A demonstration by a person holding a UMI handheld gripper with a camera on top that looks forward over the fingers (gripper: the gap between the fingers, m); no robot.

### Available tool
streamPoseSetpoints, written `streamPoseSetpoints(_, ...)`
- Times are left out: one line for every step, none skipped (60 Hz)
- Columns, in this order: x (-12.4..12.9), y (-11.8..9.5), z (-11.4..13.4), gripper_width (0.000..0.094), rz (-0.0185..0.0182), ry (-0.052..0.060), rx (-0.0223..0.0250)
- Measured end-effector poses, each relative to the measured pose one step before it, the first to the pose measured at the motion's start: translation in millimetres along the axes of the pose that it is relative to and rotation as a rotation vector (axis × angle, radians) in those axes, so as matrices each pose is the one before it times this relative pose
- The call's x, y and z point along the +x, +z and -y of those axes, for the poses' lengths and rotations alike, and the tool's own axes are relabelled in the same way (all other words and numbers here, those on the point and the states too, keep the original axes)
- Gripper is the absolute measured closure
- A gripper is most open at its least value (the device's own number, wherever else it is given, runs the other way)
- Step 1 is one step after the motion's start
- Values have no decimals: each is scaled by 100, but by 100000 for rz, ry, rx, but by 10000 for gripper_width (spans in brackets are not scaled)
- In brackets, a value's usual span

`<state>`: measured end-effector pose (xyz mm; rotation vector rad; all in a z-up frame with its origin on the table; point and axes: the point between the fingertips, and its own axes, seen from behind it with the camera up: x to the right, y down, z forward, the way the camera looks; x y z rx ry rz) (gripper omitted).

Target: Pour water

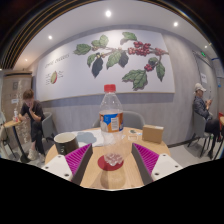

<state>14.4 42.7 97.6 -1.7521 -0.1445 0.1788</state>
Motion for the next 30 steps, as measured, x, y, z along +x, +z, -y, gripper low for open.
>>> streamPoseSetpoints(-339,-755,-208,83,508,510,-322)
streamPoseSetpoints(-336,-753,-297,83,471,236,-655)
streamPoseSetpoints(-378,-816,-271,83,495,184,-558)
streamPoseSetpoints(-390,-838,-242,82,445,277,-357)
streamPoseSetpoints(-1256,-447,2006,83,-28,712,-1578)
streamPoseSetpoints(-116,-396,-1030,84,895,-354,261)
streamPoseSetpoints(-131,-986,-1851,82,1104,-641,662)
streamPoseSetpoints(-566,-824,-240,82,1028,-196,92)
streamPoseSetpoints(-561,-785,-254,81,917,115,251)
streamPoseSetpoints(-511,-695,-264,81,729,281,132)
streamPoseSetpoints(-474,-711,-233,80,585,333,20)
streamPoseSetpoints(-437,0,147,83,513,361,159)
streamPoseSetpoints(-347,-571,-94,83,649,658,469)
streamPoseSetpoints(-377,-482,-127,83,592,776,373)
streamPoseSetpoints(-345,-437,-173,84,617,663,-53)
streamPoseSetpoints(-354,-447,-220,83,759,429,-333)
streamPoseSetpoints(-335,-400,-217,83,928,313,-285)
streamPoseSetpoints(-304,-361,-158,79,925,355,-137)
streamPoseSetpoints(-265,-43,-123,81,777,409,231)
streamPoseSetpoints(-309,-336,19,80,761,417,-145)
streamPoseSetpoints(-164,-204,-27,81,590,389,79)
streamPoseSetpoints(-80,-149,38,81,450,349,202)
streamPoseSetpoints(-74,-158,62,82,423,324,268)
streamPoseSetpoints(-68,-176,76,83,338,262,270)
streamPoseSetpoints(20,-97,98,82,323,103,266)
streamPoseSetpoints(40,-114,101,81,244,5,264)
streamPoseSetpoints(91,-80,115,84,156,-45,297)
streamPoseSetpoints(29,-64,49,84,-92,-25,344)
streamPoseSetpoints(161,-108,112,84,44,184,257)
streamPoseSetpoints(199,69,47,82,-97,129,338)
